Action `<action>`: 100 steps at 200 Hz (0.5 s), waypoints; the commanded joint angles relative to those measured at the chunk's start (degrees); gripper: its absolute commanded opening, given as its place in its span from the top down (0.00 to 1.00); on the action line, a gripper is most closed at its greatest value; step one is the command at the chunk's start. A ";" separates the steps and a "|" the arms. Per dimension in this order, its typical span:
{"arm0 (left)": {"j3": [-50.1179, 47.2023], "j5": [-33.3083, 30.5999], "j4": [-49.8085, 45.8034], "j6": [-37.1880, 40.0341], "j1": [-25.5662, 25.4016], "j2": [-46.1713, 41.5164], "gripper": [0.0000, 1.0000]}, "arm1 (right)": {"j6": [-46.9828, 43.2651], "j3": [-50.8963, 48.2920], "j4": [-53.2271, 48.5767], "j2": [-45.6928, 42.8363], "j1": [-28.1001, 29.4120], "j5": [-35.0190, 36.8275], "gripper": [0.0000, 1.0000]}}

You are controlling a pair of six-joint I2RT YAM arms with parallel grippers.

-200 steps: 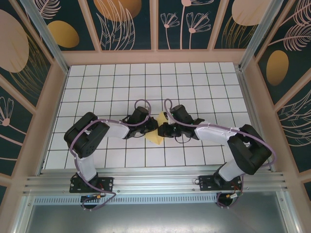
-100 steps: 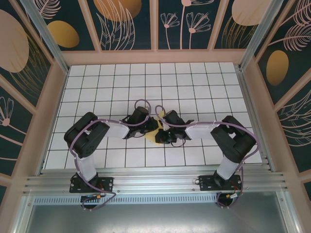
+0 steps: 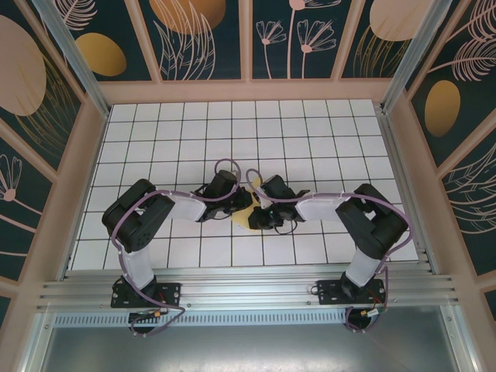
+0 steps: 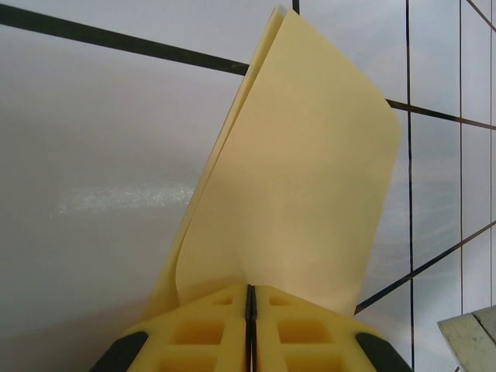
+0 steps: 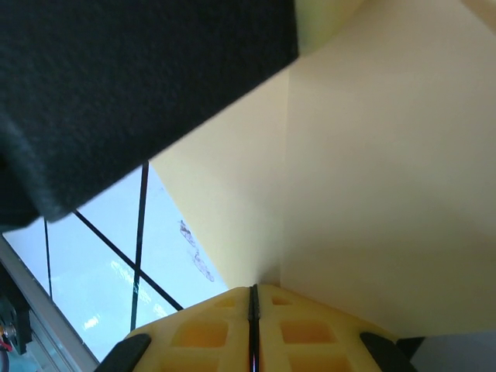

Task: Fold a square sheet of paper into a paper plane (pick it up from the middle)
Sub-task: Fold the triangle a second time at the center of the table.

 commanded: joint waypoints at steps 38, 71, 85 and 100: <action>-1.79 -1.35 -5.29 -0.32 -0.07 1.56 0.90 | -2.52 -0.92 -4.76 -0.97 -0.31 -2.53 0.89; -1.70 -1.28 -5.43 -0.22 -0.07 1.58 0.90 | -1.19 -3.43 -3.25 -1.64 -1.03 -3.50 0.89; -1.62 -1.35 -5.46 -0.16 -0.07 1.57 0.91 | 0.26 -5.26 -1.51 -2.17 -1.62 -4.60 0.89; -1.62 -1.26 -5.39 -0.21 -0.07 1.67 0.91 | 2.13 -7.21 0.88 -2.53 -2.16 -6.37 0.89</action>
